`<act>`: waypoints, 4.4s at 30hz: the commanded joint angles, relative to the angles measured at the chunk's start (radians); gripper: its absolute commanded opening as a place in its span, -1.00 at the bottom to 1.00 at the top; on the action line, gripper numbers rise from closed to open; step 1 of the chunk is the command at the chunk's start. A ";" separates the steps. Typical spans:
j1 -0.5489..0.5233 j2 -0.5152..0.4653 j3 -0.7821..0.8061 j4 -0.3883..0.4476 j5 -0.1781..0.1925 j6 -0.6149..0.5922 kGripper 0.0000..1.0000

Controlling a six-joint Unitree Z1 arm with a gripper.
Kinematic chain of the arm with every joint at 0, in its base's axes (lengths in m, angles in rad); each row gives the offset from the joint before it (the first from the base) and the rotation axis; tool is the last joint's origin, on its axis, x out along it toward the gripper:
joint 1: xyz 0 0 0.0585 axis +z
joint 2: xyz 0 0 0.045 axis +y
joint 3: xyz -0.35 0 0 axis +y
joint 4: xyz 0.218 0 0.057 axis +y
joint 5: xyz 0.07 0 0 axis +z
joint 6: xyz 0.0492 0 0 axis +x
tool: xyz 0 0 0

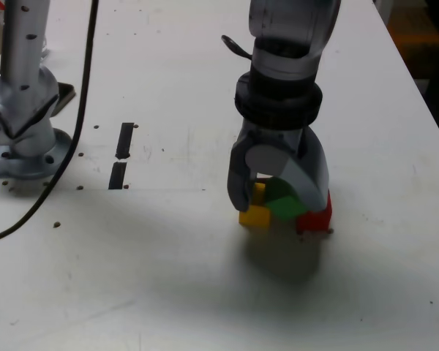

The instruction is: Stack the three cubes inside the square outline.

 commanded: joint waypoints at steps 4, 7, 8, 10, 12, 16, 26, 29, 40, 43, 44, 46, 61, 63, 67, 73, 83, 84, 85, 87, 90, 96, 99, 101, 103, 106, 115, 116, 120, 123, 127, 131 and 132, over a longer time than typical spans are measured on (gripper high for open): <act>-0.011 0.002 -0.011 0.001 0.003 -0.004 0.06; -0.017 0.006 -0.017 0.002 0.005 -0.005 0.02; -0.018 0.008 -0.020 0.002 0.006 -0.006 0.01; -0.023 0.012 -0.025 0.002 0.006 -0.006 -0.01; -0.026 0.015 -0.028 0.001 0.007 -0.007 -0.03; -0.038 0.023 -0.045 -0.001 0.017 -0.011 -0.15; -0.053 0.026 -0.067 0.002 0.055 -0.028 -0.40; -0.057 0.024 -0.072 0.008 0.063 -0.034 -0.42; -0.087 -0.012 -0.132 0.067 0.129 -0.068 -0.34; -0.089 -0.026 -0.145 0.085 0.147 -0.072 -0.17; -0.090 -0.032 -0.148 0.093 0.154 -0.072 -0.06; -0.090 -0.041 -0.149 0.102 0.163 -0.072 0.11; -0.070 -0.003 -0.161 0.082 0.177 -0.036 0.81; -0.052 0.011 -0.166 0.086 0.181 -0.012 0.81; -0.010 0.019 -0.175 0.099 0.188 0.041 0.81; 0.069 0.020 -0.188 0.124 0.196 0.139 0.81; 0.128 0.059 -0.194 0.108 0.176 0.207 0.81; 0.130 0.067 -0.198 0.105 0.169 0.210 0.81; 0.131 0.076 -0.202 0.102 0.161 0.213 0.81; 0.132 0.094 -0.212 0.097 0.146 0.218 0.81; 0.133 0.117 -0.228 0.095 0.126 0.225 0.81; 0.133 0.140 -0.241 0.095 0.109 0.228 0.81; 0.133 0.144 -0.239 0.096 0.108 0.228 0.81; 0.133 0.144 -0.236 0.096 0.108 0.228 0.81; 0.133 0.144 -0.234 0.097 0.108 0.228 0.81; 0.133 0.145 -0.230 0.098 0.107 0.228 0.81; 0.133 0.152 -0.215 0.098 0.105 0.228 0.81; 0.133 0.153 -0.214 0.098 0.104 0.227 0.81; 0.133 0.155 -0.204 0.093 0.098 0.223 0.81; 0.133 0.156 -0.194 0.086 0.086 0.220 0.81; 0.133 0.157 -0.182 0.077 0.062 0.218 0.81; 0.133 0.158 -0.169 0.067 0.036 0.215 0.81; 0.133 0.158 -0.166 0.064 0.030 0.214 0.81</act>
